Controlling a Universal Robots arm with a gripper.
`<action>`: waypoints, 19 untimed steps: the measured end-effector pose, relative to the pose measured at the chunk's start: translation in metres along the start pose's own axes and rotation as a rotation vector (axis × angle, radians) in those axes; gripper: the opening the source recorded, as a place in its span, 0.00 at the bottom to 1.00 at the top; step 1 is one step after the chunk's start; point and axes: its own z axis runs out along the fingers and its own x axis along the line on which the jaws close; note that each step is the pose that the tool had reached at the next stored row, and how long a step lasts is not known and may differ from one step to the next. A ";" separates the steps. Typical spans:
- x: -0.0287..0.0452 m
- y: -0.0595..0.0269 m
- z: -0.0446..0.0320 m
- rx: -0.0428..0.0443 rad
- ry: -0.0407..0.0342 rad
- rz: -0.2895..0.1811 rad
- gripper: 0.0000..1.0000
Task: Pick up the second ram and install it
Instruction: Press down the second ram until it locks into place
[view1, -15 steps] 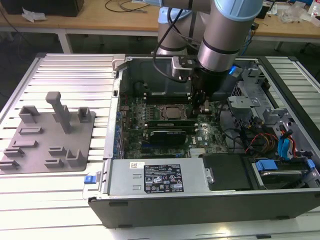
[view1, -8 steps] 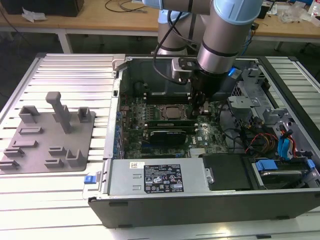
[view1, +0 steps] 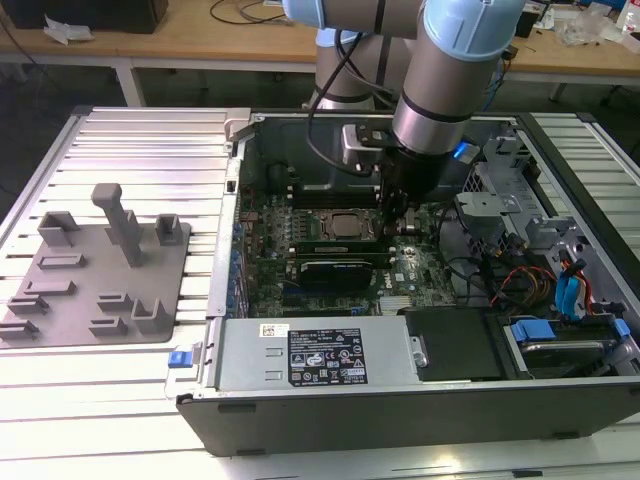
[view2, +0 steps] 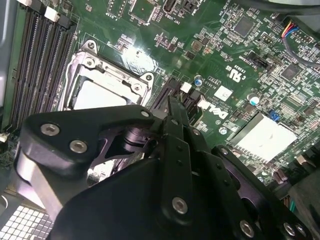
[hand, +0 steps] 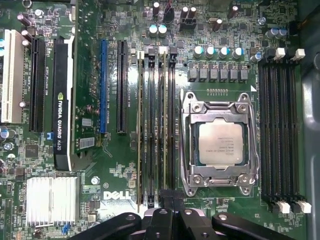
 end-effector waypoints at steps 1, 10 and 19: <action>0.0000 -0.0001 0.0010 0.0001 -0.0002 0.000 0.08; -0.0003 0.0004 -0.0055 0.0002 -0.0005 0.000 0.08; -0.0005 0.0092 -0.0108 0.0002 -0.0003 0.000 0.08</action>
